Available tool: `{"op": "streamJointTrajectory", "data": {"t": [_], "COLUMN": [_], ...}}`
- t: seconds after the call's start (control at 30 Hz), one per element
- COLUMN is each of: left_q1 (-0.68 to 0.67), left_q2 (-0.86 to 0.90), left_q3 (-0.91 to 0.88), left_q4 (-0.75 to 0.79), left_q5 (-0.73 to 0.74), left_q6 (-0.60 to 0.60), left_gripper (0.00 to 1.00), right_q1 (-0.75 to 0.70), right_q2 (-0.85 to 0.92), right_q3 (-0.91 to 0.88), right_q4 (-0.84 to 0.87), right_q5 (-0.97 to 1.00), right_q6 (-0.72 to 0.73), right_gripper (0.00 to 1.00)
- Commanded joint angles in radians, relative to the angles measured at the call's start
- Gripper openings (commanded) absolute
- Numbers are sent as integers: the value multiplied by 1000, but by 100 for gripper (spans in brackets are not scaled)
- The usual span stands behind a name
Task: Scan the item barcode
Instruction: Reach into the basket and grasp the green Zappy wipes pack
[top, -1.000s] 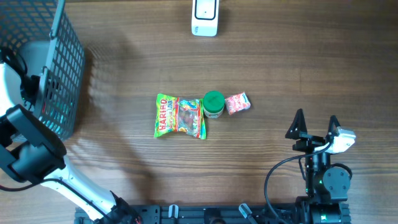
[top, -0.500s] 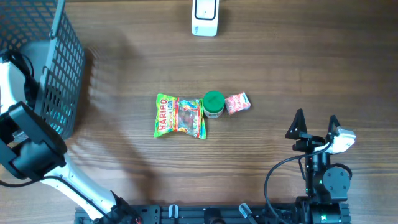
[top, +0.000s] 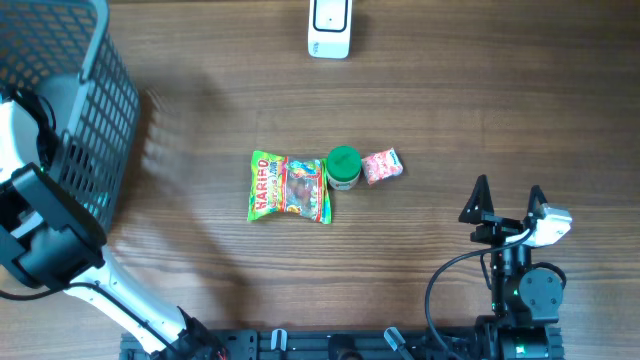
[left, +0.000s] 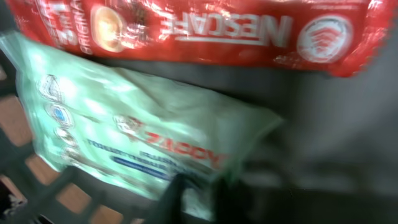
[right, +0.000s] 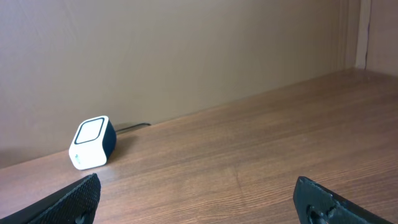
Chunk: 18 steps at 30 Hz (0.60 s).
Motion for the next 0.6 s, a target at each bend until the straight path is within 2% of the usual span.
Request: {"op": "streamJointTrajectory", "data": {"t": [0.0, 0.1, 0.33, 0.5, 0.53, 0.57], "left_q1": [8, 8, 6, 7, 6, 2], "left_q2": [18, 17, 9, 7, 8, 16], "left_q3": [7, 76, 398, 480, 479, 472], "left_q4": [-19, -64, -245, -282, -286, -288], "left_q5": [-32, -32, -32, -32, -32, -27], "left_q6": [1, 1, 1, 1, 0, 0], "left_gripper": [4, 4, 4, 4, 21, 70], "right_q1": [-3, -3, -3, -3, -3, -3], "right_q2": [1, 1, 1, 1, 1, 1], "right_q3": [-1, -1, -1, -1, -1, -1], "right_q4": [3, 2, 3, 3, 2, 3], "right_q5": [-16, -16, -16, -16, -16, -16], "right_q6": [-16, -17, -17, -17, -17, -17], "right_gripper": [100, 100, 100, 100, 100, 100]}}
